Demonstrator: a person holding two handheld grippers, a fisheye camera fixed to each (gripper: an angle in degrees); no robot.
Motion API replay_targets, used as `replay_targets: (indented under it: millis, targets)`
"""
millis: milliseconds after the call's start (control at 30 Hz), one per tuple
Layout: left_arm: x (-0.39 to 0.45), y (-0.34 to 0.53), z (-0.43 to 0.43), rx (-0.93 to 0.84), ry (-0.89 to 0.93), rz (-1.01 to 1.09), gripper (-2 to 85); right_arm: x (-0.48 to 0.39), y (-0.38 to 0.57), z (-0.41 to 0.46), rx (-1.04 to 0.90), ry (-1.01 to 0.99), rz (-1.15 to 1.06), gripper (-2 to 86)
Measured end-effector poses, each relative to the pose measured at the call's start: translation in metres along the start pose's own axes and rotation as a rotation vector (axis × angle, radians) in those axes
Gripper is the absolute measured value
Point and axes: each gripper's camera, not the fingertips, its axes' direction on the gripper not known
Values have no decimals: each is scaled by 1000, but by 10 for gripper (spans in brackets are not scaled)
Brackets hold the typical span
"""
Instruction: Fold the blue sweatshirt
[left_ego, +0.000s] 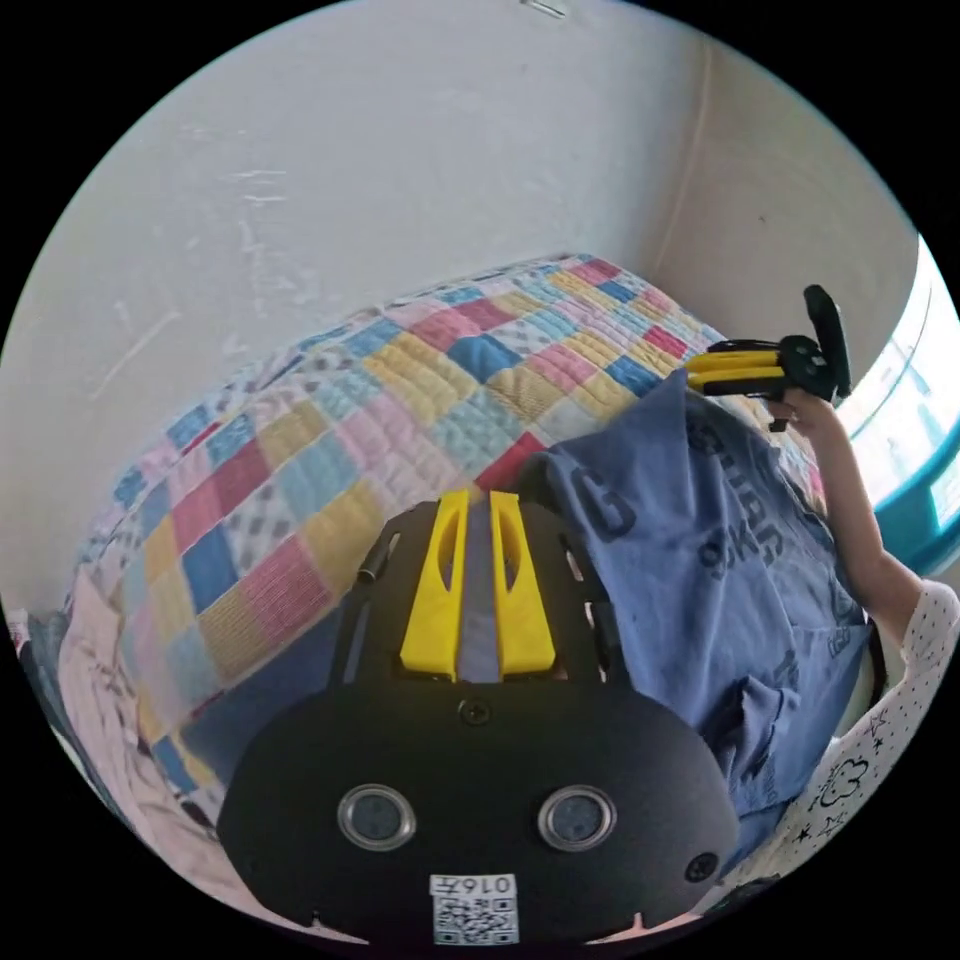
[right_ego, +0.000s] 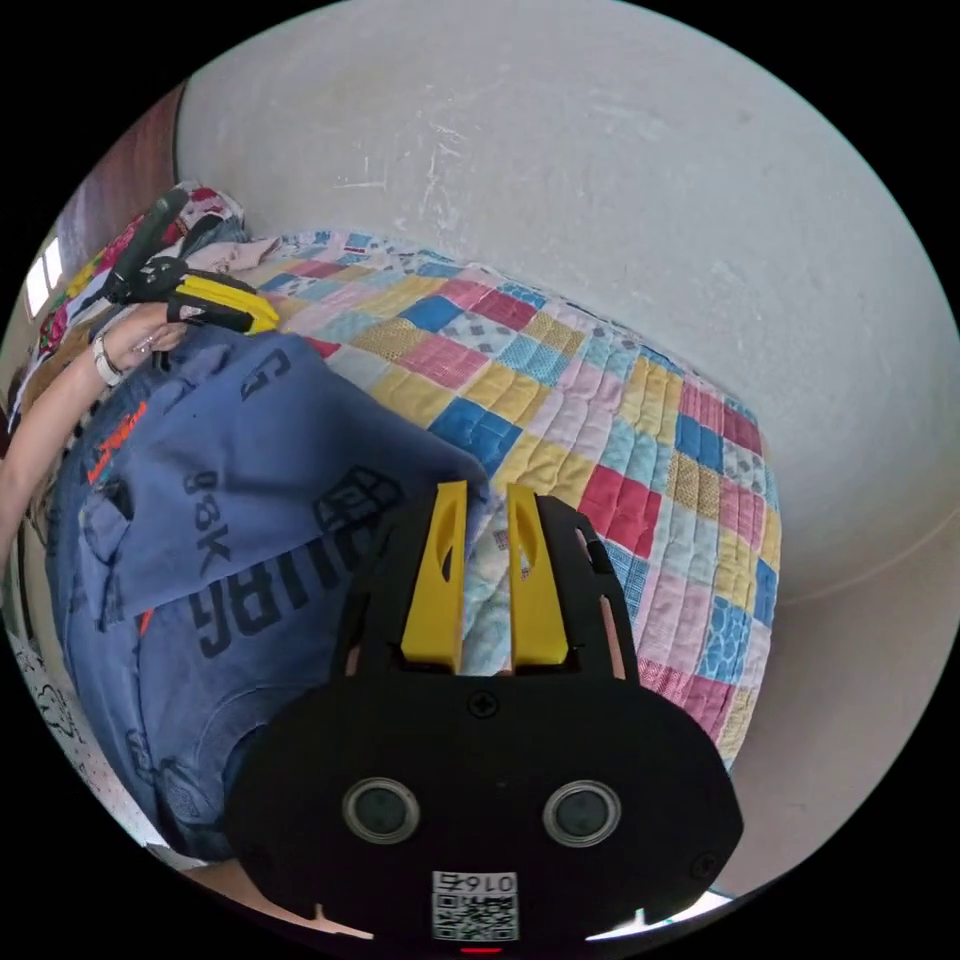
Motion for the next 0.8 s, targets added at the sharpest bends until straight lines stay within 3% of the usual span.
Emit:
replay_targets:
  millis: [133, 300, 367, 467, 567, 800]
  targets:
    - [46, 72, -57, -31, 173, 101, 105, -66, -11, -50, 135, -200, -184, 92]
    - [110, 148, -93, 35, 227, 185, 123, -207, 9, -61, -77, -344, -443, 118]
    - [121, 165, -99, 64, 242, 180, 124, -247, 21, -57, -153, -303, -475, 124]
    - [131, 181, -91, 16, 239, 157, 129, -286, 31, -51, -208, -209, -438, 133]
    - [131, 195, -81, -49, 148, 82, 134, -300, 34, -46, -214, -256, -330, 139]
    - [116, 230, -93, -1, 254, -66, 127, -314, 45, -50, -195, -387, -175, 150]
